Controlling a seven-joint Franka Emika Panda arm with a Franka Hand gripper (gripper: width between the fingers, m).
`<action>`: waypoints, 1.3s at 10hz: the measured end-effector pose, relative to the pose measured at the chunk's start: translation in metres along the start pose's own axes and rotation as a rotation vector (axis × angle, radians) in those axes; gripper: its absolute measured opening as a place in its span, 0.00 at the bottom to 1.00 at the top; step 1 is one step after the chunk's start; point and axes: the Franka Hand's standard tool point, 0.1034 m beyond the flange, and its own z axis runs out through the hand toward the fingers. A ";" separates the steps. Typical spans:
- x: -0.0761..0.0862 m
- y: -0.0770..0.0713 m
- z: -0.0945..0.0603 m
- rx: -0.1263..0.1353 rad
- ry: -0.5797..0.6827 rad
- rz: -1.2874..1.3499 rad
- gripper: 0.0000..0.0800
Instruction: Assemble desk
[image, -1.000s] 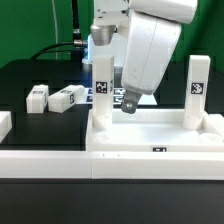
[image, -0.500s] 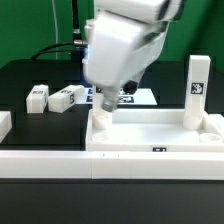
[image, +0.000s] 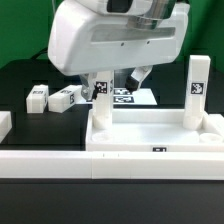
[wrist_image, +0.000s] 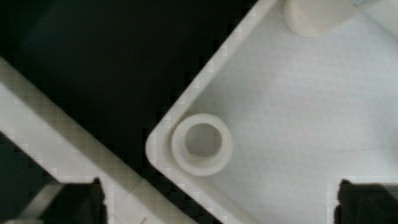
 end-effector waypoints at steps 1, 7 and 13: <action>-0.001 0.001 0.000 0.002 0.000 0.029 0.81; -0.045 0.039 0.016 0.137 0.040 0.307 0.81; -0.107 0.062 0.043 0.288 -0.011 0.460 0.81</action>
Offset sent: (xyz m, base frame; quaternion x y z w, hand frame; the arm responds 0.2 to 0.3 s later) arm -0.0268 -0.0528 0.0026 0.0949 0.0197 0.2145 0.9719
